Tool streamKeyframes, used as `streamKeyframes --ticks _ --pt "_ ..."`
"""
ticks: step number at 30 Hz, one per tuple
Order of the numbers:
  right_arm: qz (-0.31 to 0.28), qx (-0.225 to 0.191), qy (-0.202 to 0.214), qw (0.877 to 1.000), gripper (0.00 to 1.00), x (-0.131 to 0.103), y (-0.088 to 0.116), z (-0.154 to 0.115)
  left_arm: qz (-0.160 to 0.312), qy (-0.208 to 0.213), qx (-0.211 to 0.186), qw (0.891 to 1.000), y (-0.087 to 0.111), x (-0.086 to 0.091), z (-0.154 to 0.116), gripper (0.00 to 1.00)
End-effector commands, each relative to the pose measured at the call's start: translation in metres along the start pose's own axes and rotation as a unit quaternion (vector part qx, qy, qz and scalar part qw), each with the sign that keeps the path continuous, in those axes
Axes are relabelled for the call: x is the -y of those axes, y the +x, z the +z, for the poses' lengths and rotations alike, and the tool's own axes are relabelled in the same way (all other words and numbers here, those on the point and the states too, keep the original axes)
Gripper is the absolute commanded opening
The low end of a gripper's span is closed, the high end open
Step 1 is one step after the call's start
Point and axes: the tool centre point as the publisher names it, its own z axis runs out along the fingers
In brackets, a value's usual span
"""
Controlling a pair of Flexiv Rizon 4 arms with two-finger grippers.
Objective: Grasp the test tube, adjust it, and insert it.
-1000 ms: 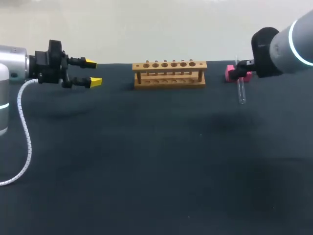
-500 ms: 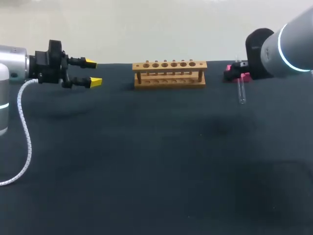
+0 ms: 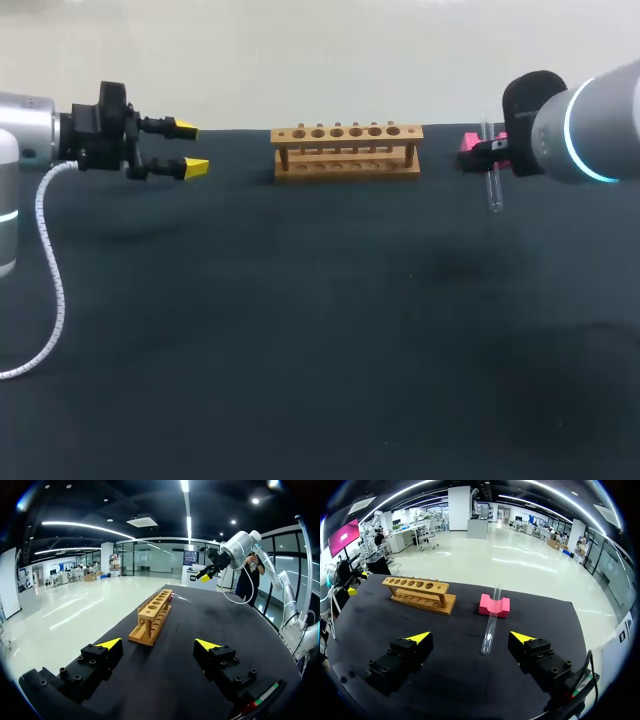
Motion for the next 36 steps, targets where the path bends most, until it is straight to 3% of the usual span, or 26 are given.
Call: streamKeyframes --ticks 1,9,15,36 --pt "-0.001 0.234 0.009 0.972 1.00 -0.003 0.004 0.009 0.001 -0.001 0.002 1.000 0.001 0.001 0.000 1.00" --pt "0.011 0.284 0.009 0.959 1.00 0.003 0.002 0.016 0.001 -0.001 0.002 1.000 0.001 0.001 0.000 1.00" --pt "0.006 0.298 -0.001 0.954 1.00 0.008 0.000 0.027 0.001 -0.001 0.002 1.000 0.001 0.001 0.000 1.00" --pt "0.060 0.237 -0.044 0.969 1.00 0.033 0.003 0.087 0.001 -0.001 0.002 1.000 0.001 0.001 0.000 1.00"
